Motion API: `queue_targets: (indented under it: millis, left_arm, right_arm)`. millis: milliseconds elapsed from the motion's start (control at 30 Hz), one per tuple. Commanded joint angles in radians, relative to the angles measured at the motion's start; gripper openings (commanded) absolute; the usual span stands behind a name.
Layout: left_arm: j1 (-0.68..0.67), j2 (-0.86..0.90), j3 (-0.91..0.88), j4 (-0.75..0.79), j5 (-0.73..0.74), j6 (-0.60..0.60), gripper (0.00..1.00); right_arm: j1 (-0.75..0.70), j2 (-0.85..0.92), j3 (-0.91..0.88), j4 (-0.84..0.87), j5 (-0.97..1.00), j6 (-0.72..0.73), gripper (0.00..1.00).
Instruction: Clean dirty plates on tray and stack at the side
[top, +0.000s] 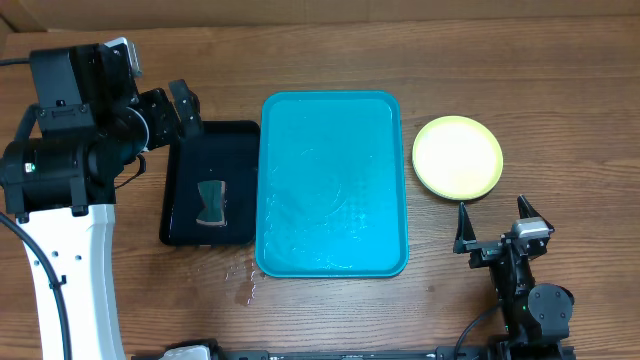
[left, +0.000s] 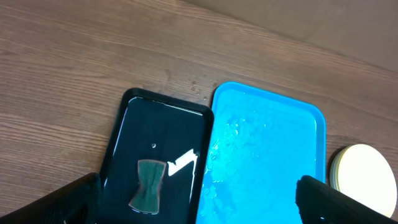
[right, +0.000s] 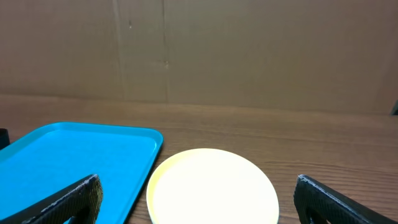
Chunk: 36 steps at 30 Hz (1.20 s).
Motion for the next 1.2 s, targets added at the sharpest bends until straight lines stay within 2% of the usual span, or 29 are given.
queue_targets:
  millis: [0, 533, 900, 1167]
  left_arm:
    - [-0.003, 0.003, 0.013, 0.004, 0.008, -0.006, 1.0]
    - [-0.01, 0.044, 0.011, 0.004, 0.008, -0.006, 1.0]
    - [-0.082, 0.042, 0.007, -0.005, 0.007, -0.002, 1.0]
    - [-0.137, 0.034, 0.005, -0.173, -0.038, 0.013, 1.0]
  right_arm:
    - [0.003, -0.008, -0.011, 0.006, -0.001, 0.003, 1.0]
    - [0.003, -0.008, -0.011, 0.006, -0.001, 0.003, 1.0]
    - [0.003, -0.008, -0.011, 0.006, -0.001, 0.003, 1.0]
    - [0.003, -0.008, -0.011, 0.006, -0.001, 0.003, 1.0]
